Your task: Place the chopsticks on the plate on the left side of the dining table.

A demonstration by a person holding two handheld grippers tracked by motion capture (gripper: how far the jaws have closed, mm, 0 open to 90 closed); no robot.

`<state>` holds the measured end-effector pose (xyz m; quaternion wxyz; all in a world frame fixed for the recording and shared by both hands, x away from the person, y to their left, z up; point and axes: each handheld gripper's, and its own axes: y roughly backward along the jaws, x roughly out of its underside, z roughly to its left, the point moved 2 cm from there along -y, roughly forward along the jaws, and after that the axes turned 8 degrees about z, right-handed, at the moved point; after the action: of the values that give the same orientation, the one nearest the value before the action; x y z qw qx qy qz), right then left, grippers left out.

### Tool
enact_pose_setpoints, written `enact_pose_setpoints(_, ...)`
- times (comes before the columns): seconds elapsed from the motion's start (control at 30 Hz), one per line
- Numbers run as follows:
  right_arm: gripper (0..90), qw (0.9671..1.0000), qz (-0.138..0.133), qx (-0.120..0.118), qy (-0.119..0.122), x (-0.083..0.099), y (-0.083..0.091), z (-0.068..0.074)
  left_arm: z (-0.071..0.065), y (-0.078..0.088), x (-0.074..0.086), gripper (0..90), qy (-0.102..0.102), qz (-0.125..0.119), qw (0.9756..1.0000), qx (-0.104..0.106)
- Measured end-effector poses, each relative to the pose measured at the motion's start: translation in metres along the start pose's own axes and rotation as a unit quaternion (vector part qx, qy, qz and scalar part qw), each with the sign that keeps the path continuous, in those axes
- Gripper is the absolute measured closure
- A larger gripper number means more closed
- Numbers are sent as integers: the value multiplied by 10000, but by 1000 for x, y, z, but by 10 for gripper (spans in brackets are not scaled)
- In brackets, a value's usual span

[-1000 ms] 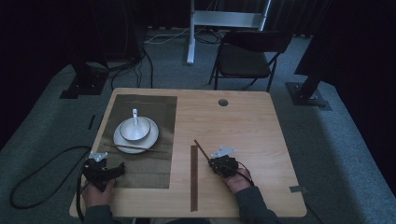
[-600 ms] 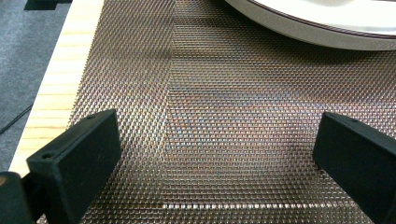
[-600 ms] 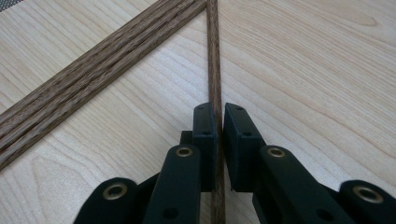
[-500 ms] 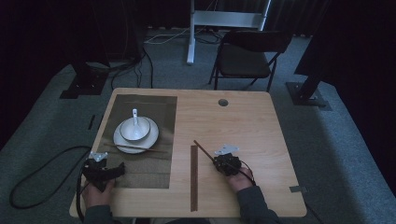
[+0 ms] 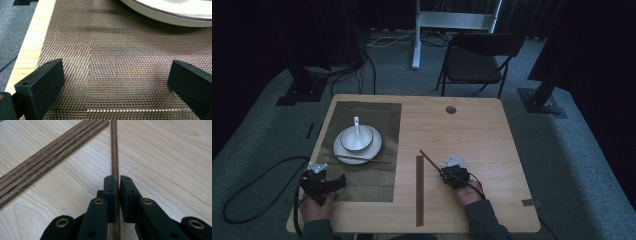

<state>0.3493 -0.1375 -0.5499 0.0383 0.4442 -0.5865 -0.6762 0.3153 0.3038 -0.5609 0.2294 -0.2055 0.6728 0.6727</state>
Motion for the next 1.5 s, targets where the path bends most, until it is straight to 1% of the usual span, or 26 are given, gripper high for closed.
enact_pose_setpoints(0.37, 840, 10000, -5, 57, 44, 0, 0, 0, 0, 0, 0, 14, 0, 1, 10000, -1)
enact_pose_setpoints(0.67, 840, 9999, -115, 70, 34, -2, 6, 0, 0, 0, 0, 14, 1, -1, 10000, 0)
enact_pose_setpoints(0.73, 840, 9998, -154, 81, 66, -3, 7, 0, 0, 0, 0, 14, 0, 1, 10000, -2)
enact_pose_setpoints(1.03, 840, 9997, -224, 76, 75, -5, 11, 2, 0, 0, 0, 14, 1, 0, 10000, 0)
enact_pose_setpoints(1.5, 840, 9991, -347, 19, 222, -9, 18, 10, 0, 0, 0, 14, 1, 0, 10000, -1)
